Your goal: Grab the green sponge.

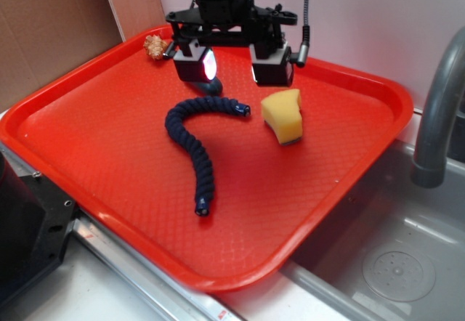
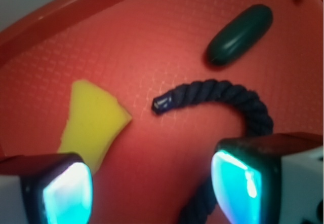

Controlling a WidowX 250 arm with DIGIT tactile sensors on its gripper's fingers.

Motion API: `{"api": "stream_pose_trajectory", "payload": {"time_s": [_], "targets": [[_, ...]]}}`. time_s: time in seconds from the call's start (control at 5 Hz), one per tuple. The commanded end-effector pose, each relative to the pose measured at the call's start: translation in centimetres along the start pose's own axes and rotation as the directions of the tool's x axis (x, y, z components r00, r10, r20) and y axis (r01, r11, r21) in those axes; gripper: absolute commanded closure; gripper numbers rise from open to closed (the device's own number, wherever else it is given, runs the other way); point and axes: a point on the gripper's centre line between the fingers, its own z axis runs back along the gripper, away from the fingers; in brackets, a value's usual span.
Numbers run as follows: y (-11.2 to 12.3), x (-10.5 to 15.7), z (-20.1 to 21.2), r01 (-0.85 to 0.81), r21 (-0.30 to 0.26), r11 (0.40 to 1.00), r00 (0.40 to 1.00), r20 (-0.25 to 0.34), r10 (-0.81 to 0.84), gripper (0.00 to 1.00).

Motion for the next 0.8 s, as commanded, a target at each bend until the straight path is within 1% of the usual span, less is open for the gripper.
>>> {"api": "stream_pose_trajectory", "payload": {"time_s": [0.0, 0.2, 0.4, 0.6], "targets": [[-0.4, 1.2, 1.4, -0.005, -0.028, 1.000, 0.999, 0.039, 0.006, 0.00], [-1.9, 1.5, 0.1, -0.042, -0.094, 0.995, 0.999, -0.001, 0.042, 0.00], [-2.0, -2.8, -1.7, 0.005, -0.049, 0.999, 1.000, -0.008, -0.005, 0.00], [-2.3, -3.4, -3.4, 0.008, 0.028, 1.000, 1.000, 0.001, -0.008, 0.00]]}}
